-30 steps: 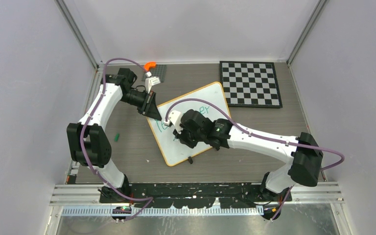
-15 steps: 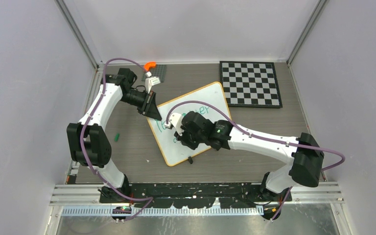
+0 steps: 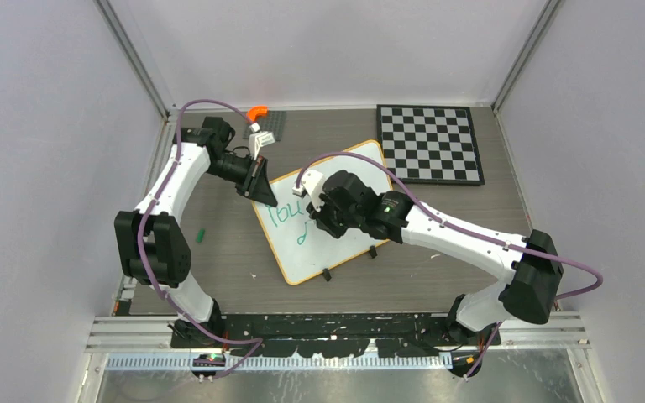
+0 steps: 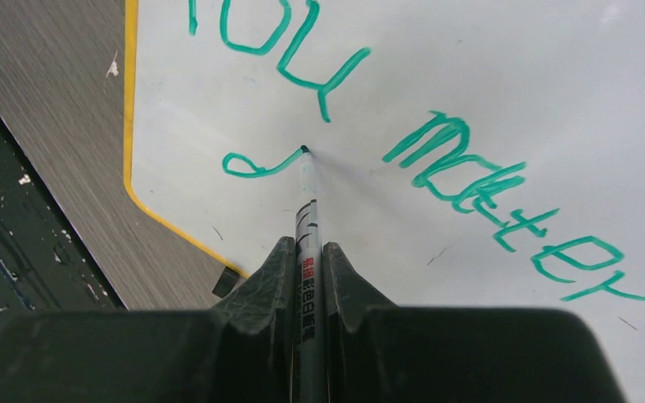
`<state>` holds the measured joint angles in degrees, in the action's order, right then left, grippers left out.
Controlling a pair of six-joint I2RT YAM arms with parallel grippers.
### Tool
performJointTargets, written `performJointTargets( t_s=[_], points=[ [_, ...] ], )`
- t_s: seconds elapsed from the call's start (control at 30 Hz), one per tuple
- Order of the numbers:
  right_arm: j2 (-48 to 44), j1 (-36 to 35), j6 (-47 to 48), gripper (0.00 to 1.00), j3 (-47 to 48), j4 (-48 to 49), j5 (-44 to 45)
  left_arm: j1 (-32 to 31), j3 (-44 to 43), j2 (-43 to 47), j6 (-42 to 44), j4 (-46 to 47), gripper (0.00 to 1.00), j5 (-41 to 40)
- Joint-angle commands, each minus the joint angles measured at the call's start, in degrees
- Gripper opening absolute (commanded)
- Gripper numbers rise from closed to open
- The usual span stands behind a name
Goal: Write a sentence on the whiteboard
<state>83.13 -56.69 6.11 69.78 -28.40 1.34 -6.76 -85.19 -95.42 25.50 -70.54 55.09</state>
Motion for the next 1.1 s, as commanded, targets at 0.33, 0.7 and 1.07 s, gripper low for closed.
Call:
performJointTargets(
  t_s=[0.33,0.7,1.07],
  points=[
    [-0.67,1.32,-0.64,0.0,0.27,1.42,1.42,0.13,-0.17,0.03,-1.62,1.77,0.0,-2.79],
    [-1.07,-0.49,-1.02,0.0,-3.99,1.08,-0.55,0.17,-0.17,0.03,-1.56,1.79,0.0,-2.88],
    [-4.76,-0.53,1.58,0.0,-0.66,-4.2,0.21,0.12,-0.2,-0.06,-1.57,1.6,0.0,-2.38]
  ],
)
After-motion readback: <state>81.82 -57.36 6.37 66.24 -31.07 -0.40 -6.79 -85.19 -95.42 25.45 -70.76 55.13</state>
